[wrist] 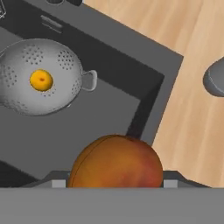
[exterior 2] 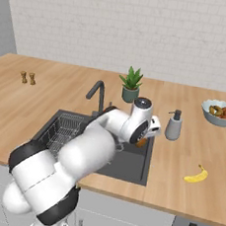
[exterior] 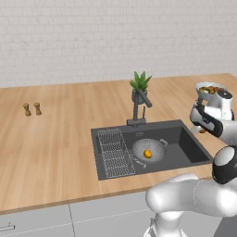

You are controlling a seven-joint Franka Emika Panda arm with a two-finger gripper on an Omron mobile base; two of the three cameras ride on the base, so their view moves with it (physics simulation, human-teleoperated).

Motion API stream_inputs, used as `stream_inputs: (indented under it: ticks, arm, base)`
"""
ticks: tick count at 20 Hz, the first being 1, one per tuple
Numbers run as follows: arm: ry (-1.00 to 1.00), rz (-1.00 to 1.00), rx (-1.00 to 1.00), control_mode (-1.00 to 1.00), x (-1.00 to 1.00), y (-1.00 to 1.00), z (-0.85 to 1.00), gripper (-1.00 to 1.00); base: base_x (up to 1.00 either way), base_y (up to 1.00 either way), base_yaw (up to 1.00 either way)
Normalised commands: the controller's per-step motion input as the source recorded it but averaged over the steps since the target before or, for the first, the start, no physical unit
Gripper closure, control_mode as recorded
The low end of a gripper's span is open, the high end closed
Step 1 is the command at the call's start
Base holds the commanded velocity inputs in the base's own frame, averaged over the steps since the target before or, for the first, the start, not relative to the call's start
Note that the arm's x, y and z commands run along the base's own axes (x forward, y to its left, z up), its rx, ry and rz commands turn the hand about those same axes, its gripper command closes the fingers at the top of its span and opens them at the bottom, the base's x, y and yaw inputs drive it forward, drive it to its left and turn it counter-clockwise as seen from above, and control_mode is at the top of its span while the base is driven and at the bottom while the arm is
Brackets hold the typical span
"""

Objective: Put the colander in the sink, put the banana, tangerine, peach in the colander, and turn on the sink faucet and pour water over the colander.

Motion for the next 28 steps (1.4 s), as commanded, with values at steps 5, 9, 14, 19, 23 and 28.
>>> stream_inputs:
  ticks: [5, 9, 14, 19, 23, 28]
  arm:
    - [0.00, 0.49, 0.00, -1.00, 0.50, 0.02, -0.17, 1.00]
    - [-0.03, 0.43, 0.00, -1.00, 0.21, 0.13, -0.32, 1.00]
    - [-0.14, 0.34, 0.00, -1.00, 0.00, 0.49, -0.15, 1.00]
    - [-0.11, 0.21, -0.05, -1.00, 0.00, 0.87, -0.02, 1.00]
    - [-0.12, 0.17, -0.07, -1.00, 0.00, 0.75, -0.26, 1.00]
    - [-0.16, 0.16, -0.05, -1.00, 0.00, 0.55, -0.50, 1.00]
  base:
    - [0.00, 0.00, 0.00]
    - [0.00, 0.00, 0.00]
    - [0.00, 0.00, 0.00]
    - [0.00, 0.00, 0.00]
    - [0.00, 0.00, 0.00]
    - [0.00, 0.00, 0.00]
